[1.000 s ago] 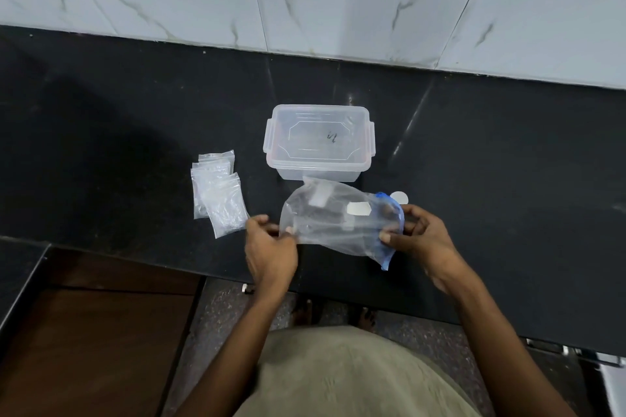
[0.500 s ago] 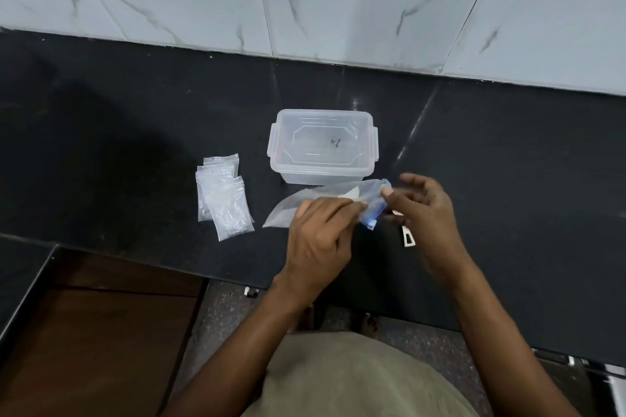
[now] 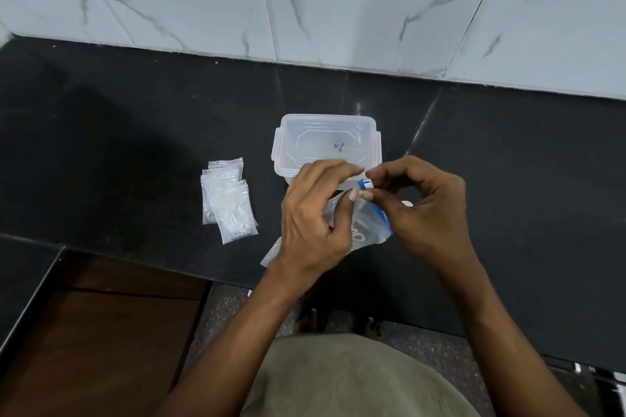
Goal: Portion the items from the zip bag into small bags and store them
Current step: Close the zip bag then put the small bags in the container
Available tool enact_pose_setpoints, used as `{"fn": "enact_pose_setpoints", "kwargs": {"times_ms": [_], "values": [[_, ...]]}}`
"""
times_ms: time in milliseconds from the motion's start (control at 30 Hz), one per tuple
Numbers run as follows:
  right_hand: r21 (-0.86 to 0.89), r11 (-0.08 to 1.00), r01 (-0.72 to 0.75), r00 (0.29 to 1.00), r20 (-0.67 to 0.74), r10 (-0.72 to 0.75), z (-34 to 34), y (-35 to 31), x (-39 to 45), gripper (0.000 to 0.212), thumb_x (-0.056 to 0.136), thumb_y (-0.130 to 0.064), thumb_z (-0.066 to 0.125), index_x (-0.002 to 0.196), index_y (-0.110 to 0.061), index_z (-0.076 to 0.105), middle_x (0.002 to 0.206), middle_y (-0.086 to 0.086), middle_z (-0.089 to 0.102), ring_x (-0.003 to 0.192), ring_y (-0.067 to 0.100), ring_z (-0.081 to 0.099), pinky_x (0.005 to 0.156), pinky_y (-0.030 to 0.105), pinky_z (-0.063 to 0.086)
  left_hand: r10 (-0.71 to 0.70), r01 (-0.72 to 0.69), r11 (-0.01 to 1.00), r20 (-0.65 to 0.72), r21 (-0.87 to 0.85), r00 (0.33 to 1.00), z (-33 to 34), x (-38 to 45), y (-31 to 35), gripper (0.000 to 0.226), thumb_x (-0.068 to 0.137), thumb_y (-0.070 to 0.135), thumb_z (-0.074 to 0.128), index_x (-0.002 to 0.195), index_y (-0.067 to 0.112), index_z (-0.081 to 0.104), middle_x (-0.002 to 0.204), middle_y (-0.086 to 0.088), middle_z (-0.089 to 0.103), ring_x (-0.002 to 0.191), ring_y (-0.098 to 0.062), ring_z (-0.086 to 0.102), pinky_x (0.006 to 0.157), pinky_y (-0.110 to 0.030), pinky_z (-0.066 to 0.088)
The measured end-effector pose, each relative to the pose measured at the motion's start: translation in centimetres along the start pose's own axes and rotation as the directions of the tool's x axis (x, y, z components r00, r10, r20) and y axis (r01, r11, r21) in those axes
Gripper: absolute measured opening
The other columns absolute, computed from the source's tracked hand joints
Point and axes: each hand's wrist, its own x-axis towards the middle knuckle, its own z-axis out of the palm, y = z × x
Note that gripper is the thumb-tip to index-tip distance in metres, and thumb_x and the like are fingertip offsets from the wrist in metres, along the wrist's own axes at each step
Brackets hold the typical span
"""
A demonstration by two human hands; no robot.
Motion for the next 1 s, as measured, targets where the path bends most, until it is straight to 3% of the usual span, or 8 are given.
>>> {"fn": "enact_pose_setpoints", "kwargs": {"times_ms": [100, 267, 367, 500, 633, 767, 867, 1000], "values": [[0.017, 1.0, -0.023, 1.0, 0.006, 0.022, 0.1, -0.2, 0.1, 0.019, 0.073, 0.001, 0.087, 0.088, -0.004, 0.076, 0.082, -0.001, 0.074, 0.073, 0.01, 0.07, 0.072, 0.017, 0.053, -0.028, 0.027, 0.992, -0.008, -0.127, 1.0, -0.2, 0.5, -0.1, 0.006, 0.084, -0.001, 0.078, 0.09, 0.0, 0.077, 0.09, -0.008, 0.071, 0.083, -0.021, 0.068, 0.069, -0.038, 0.056], [0.001, 0.999, -0.033, 0.998, 0.06, 0.033, -0.1, 0.1, 0.5, 0.026, 0.069, 0.009, 0.087, 0.087, -0.008, 0.078, 0.081, -0.003, 0.074, 0.073, 0.008, 0.071, 0.071, 0.017, 0.054, -0.251, 0.259, 0.91, 0.067, -0.324, 0.966, 0.1, 0.8, -0.5, 0.004, 0.078, -0.006, 0.078, 0.077, -0.003, 0.076, 0.077, -0.009, 0.073, 0.07, -0.02, 0.07, 0.064, -0.037, 0.058], [-0.005, 0.999, -0.044, 0.992, 0.12, 0.044, -0.1, 0.2, 0.6, 0.02, 0.069, 0.004, 0.089, 0.083, -0.007, 0.08, 0.079, 0.0, 0.074, 0.07, 0.014, 0.07, 0.068, 0.022, 0.056, -0.229, 0.249, 0.924, 0.102, -0.289, 0.968, -0.1, 0.8, -1.1, 0.009, 0.08, -0.007, 0.073, 0.074, -0.002, 0.072, 0.073, -0.004, 0.069, 0.067, -0.016, 0.065, 0.065, -0.028, 0.054], [-0.018, 0.999, -0.039, 0.99, 0.137, 0.041, 0.2, 0.6, 0.8, 0.017, 0.07, 0.003, 0.089, 0.081, -0.006, 0.079, 0.078, 0.0, 0.074, 0.07, 0.01, 0.069, 0.068, 0.018, 0.053, -0.121, 0.133, 0.982, 0.093, -0.138, 0.988, -0.1, 0.6, -1.2, 0.015, 0.084, -0.01, 0.068, 0.074, 0.0, 0.066, 0.073, -0.002, 0.063, 0.068, -0.017, 0.059, 0.064, -0.03, 0.05], [-0.075, 0.997, -0.035, 0.985, 0.164, 0.047, 0.0, 1.1, 0.8, 0.021, 0.069, 0.007, 0.087, 0.08, -0.008, 0.078, 0.078, -0.003, 0.072, 0.069, 0.01, 0.067, 0.067, 0.018, 0.053, -0.116, 0.118, 0.988, 0.027, -0.099, 0.993, -0.4, 0.5, -1.2, 0.015, 0.084, -0.012, 0.062, 0.075, 0.0, 0.063, 0.075, 0.0, 0.061, 0.071, -0.014, 0.057, 0.064, -0.029, 0.048], [-0.152, 0.987, -0.049, 0.987, 0.144, 0.071, -1.3, 2.7, 0.6, 0.021, 0.067, 0.007, 0.088, 0.078, -0.007, 0.077, 0.075, 0.001, 0.07, 0.066, 0.009, 0.063, 0.065, 0.019, 0.05, -0.217, 0.208, 0.97, -0.06, -0.129, 0.974, -2.1, 1.2, -2.0, 0.015, 0.089, -0.008, 0.055, 0.081, 0.004, 0.06, 0.078, 0.006, 0.057, 0.072, -0.005, 0.052, 0.066, -0.021, 0.042], [-0.195, 0.977, -0.082, 0.982, 0.151, 0.112, -2.3, 3.3, 0.6, 0.02, 0.068, 0.005, 0.089, 0.078, -0.009, 0.078, 0.076, -0.003, 0.068, 0.069, 0.006, 0.062, 0.068, 0.01, 0.045, -0.299, 0.285, 0.948, -0.092, -0.141, 0.95, -2.8, 1.0, -3.0, 0.019, 0.094, -0.005, 0.052, 0.085, 0.011, 0.057, 0.078, 0.007, 0.055, 0.07, -0.006, 0.049, 0.064, -0.024, 0.041], [-0.19, 0.971, -0.146, 0.965, 0.191, 0.182, -3.1, 3.3, 1.0, 0.019, 0.071, -0.002, 0.088, 0.077, -0.015, 0.075, 0.084, -0.007, 0.064, 0.077, 0.009, 0.061, 0.072, 0.015, 0.046, -0.474, 0.44, 0.849, -0.054, -0.293, 0.879, -2.7, 0.5, -3.8, 0.018, 0.1, 0.003, 0.048, 0.088, 0.015, 0.055, 0.074, 0.001, 0.049, 0.063, -0.01, 0.039, 0.058, -0.031, 0.036]]}}
